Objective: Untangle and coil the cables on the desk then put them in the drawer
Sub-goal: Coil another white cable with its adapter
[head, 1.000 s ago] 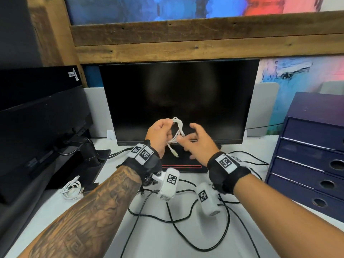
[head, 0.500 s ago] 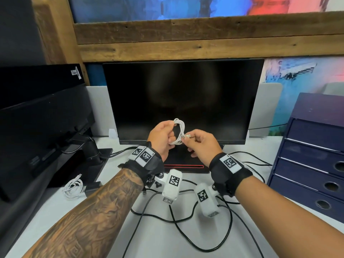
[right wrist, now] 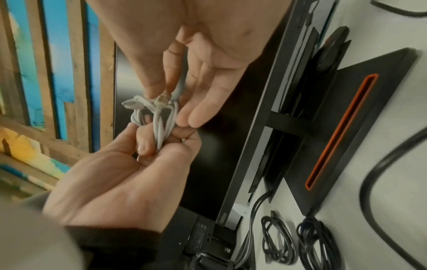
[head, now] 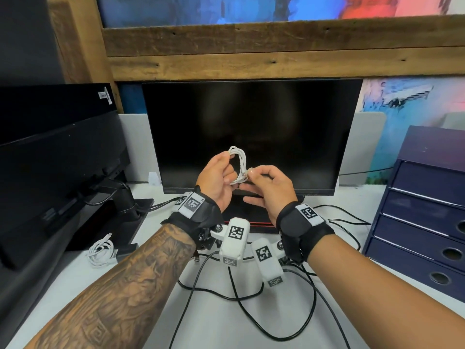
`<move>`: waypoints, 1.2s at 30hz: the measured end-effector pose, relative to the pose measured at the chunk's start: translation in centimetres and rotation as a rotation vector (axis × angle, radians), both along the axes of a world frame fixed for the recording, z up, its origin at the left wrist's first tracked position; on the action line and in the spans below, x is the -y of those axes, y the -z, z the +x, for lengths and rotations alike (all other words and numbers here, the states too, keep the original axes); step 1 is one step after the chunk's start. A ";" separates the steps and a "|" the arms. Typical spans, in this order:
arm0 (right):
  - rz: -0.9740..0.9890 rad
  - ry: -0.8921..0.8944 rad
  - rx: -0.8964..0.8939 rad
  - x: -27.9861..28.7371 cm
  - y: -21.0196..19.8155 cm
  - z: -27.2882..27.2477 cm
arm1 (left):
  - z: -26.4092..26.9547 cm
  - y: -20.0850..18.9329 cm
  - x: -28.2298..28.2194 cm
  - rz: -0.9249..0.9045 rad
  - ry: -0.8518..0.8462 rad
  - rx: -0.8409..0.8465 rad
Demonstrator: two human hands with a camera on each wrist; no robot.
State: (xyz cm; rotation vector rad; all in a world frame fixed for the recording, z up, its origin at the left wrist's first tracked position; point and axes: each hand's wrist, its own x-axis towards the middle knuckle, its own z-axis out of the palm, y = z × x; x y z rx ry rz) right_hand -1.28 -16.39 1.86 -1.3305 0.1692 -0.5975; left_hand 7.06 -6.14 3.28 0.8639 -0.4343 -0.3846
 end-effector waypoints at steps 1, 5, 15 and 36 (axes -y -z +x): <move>-0.025 0.008 0.012 0.1 -0.3 -0.1 | 0.1 -0.2 -0.2 -0.016 0.028 -0.005; -0.106 0.000 0.032 0.3 -1.2 -0.4 | 0.5 -1.0 -0.9 -0.024 0.108 -0.008; -0.096 -0.165 -0.063 1.4 -2.2 0.0 | 0.7 -2.4 -1.8 0.184 0.000 0.246; -0.093 -0.148 0.016 2.4 -3.9 -0.2 | 0.2 -4.7 -2.1 0.346 0.130 0.448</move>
